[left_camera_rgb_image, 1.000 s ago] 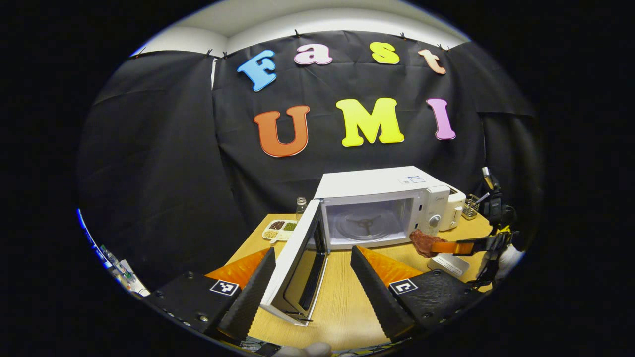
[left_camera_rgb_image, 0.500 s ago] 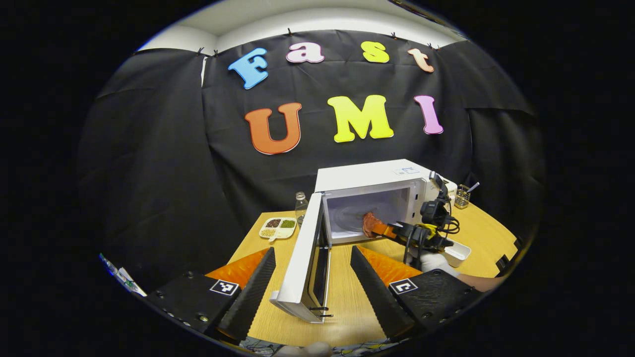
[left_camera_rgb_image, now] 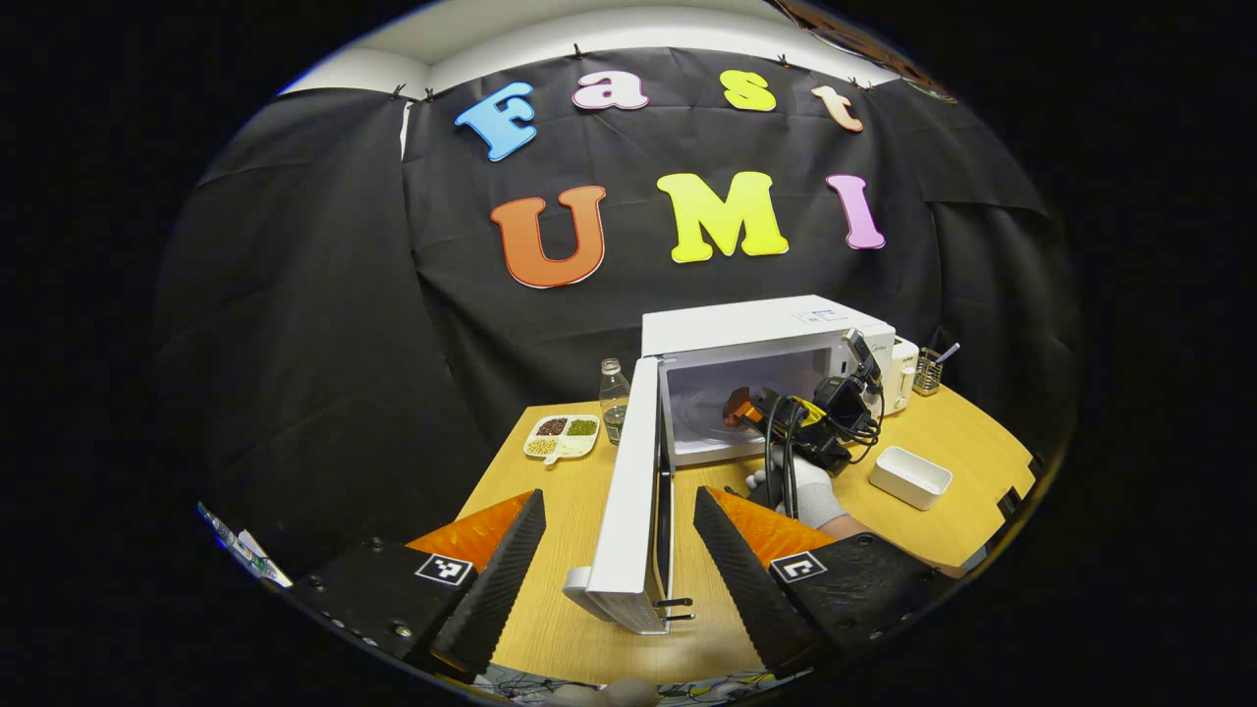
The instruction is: Open the microwave oven with the left hand, put the food in, and close the microwave oven.
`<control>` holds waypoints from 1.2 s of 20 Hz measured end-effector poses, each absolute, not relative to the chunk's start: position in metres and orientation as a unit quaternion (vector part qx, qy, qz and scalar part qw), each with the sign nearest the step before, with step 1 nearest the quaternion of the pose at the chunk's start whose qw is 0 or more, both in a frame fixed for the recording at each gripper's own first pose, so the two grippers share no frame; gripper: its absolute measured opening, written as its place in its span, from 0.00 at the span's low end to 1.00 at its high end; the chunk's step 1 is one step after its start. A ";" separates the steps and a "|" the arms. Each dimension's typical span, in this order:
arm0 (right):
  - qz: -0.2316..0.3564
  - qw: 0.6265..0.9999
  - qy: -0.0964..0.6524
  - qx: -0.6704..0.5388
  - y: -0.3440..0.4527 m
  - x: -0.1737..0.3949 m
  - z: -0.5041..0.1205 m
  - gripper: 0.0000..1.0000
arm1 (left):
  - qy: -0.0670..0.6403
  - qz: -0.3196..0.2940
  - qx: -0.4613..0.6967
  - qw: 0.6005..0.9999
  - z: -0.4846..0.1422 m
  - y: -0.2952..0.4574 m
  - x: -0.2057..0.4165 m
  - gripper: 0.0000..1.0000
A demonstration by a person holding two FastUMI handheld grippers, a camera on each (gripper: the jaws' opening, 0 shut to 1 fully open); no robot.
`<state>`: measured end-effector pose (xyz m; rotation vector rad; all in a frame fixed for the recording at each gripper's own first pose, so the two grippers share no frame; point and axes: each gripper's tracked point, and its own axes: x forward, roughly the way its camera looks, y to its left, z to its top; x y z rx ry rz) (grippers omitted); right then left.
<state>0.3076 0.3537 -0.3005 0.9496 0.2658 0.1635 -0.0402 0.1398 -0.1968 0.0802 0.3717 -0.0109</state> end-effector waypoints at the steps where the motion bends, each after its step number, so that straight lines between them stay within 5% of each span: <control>1: 0.067 0.876 0.126 0.460 0.353 0.311 -0.304 0.13 | 0.185 -0.006 0.040 0.982 -0.197 0.141 -0.038 0.94; 13: 0.021 0.933 0.113 0.342 0.348 0.330 -0.320 0.17 | 0.184 -0.007 0.036 0.982 -0.206 0.145 -0.042 0.94; 14: 0.019 0.936 0.112 0.334 0.346 0.331 -0.320 0.11 | 0.183 -0.007 0.035 0.982 -0.205 0.147 -0.042 0.94; 15: 0.017 0.939 0.114 0.323 0.346 0.332 -0.320 0.23 | 0.183 -0.006 0.034 0.983 -0.204 0.147 -0.043 0.94; 17: 0.011 0.944 0.122 0.305 0.343 0.331 -0.325 0.26 | 0.183 -0.004 0.033 0.983 -0.205 0.148 -0.044 0.94; 18: 0.008 0.947 0.122 0.296 0.341 0.329 -0.327 0.19 | 0.182 -0.001 0.033 0.983 -0.205 0.150 -0.045 0.94; 19: 0.006 0.951 0.121 0.285 0.340 0.327 -0.327 0.39 | 0.179 -0.001 0.031 0.983 -0.204 0.149 -0.046 0.94; 20: 0.002 0.956 0.121 0.267 0.338 0.325 -0.325 0.38 | 0.177 -0.001 0.031 0.984 -0.203 0.147 -0.046 0.94; 23: 0.002 0.973 0.111 0.200 0.334 0.321 -0.319 0.67 | 0.176 -0.003 0.035 0.984 -0.204 0.147 -0.048 0.94; 24: 0.005 0.977 0.109 0.185 0.334 0.319 -0.319 0.91 | 0.176 -0.001 0.034 0.984 -0.203 0.147 -0.049 0.94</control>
